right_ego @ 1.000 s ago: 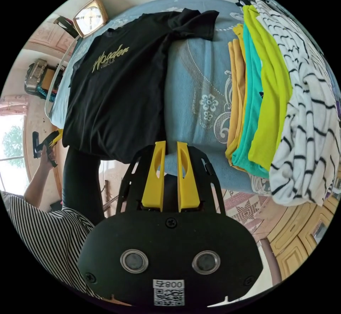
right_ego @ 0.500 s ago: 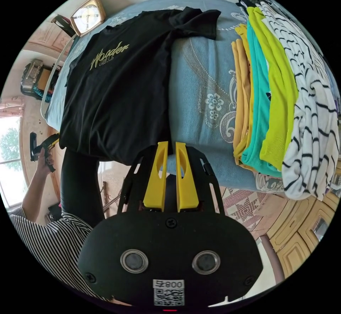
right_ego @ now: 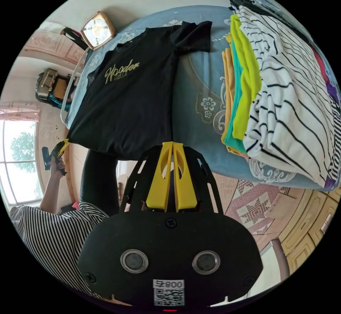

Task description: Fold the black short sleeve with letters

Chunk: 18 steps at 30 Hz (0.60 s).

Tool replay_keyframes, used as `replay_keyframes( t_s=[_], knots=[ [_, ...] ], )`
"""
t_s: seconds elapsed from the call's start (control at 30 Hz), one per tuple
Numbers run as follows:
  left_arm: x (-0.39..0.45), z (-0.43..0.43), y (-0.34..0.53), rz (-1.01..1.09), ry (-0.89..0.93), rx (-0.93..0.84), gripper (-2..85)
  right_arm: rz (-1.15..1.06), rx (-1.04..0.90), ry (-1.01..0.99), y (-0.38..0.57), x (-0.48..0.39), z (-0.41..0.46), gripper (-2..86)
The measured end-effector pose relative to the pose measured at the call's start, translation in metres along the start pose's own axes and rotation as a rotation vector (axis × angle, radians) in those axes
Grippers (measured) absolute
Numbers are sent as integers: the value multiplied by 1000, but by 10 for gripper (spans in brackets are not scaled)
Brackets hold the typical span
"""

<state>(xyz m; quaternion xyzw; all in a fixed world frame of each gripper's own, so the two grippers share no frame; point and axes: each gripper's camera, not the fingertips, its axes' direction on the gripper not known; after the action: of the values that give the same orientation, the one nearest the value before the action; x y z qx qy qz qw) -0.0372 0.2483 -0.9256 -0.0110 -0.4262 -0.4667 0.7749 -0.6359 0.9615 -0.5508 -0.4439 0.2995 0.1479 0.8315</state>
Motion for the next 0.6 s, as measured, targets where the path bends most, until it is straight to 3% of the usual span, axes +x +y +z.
replay_keyframes(
  t_s=[0.33, 0.47, 0.6],
  knots=[
    [-18, 65, 4, -140, -36, -34, 20, 49, -128, 64, 17, 7, 36, 0],
    [-6, 89, -1, -142, -60, -2, 21, 76, -102, -6, 24, 12, 30, 0],
    [24, 107, -9, -65, -125, 51, 15, 16, -32, 51, 28, -10, 8, 1]
  ],
)
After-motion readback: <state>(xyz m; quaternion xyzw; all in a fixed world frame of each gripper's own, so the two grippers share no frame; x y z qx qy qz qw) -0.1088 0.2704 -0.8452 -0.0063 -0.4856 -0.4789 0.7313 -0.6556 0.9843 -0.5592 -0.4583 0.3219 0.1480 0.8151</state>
